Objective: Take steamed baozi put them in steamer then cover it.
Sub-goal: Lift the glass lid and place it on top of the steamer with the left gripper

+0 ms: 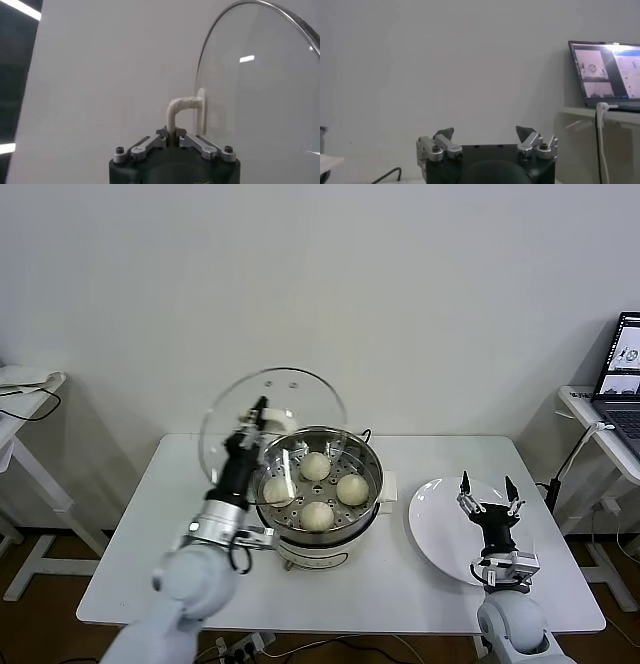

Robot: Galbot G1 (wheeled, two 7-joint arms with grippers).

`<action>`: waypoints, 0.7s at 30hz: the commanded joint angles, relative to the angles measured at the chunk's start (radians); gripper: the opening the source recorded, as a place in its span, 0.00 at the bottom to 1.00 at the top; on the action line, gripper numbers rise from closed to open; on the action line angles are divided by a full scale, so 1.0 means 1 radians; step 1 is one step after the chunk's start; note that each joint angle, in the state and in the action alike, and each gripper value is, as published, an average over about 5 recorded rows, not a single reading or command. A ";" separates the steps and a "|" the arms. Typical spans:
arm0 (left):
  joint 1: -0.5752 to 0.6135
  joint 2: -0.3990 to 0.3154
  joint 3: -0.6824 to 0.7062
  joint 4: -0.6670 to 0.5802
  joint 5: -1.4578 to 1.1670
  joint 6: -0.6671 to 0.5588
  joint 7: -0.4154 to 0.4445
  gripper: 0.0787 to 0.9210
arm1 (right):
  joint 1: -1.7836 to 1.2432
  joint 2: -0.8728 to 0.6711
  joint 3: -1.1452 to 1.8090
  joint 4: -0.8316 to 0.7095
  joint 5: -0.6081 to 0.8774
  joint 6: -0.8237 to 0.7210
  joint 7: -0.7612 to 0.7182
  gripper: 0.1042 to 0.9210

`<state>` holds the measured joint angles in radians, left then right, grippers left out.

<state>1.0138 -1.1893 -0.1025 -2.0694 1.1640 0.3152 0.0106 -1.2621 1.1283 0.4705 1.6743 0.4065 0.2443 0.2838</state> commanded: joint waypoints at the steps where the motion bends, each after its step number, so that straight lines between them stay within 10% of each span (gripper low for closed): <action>1: -0.110 -0.058 0.311 -0.003 0.077 0.227 0.261 0.14 | 0.001 0.015 0.008 -0.014 -0.008 -0.004 -0.006 0.88; 21: -0.155 -0.171 0.274 0.231 0.254 0.225 0.293 0.14 | -0.010 0.048 0.025 -0.020 -0.026 0.006 -0.019 0.88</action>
<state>0.8791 -1.3138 0.1478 -1.9323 1.3388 0.5103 0.2603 -1.2727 1.1701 0.4908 1.6549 0.3816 0.2493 0.2652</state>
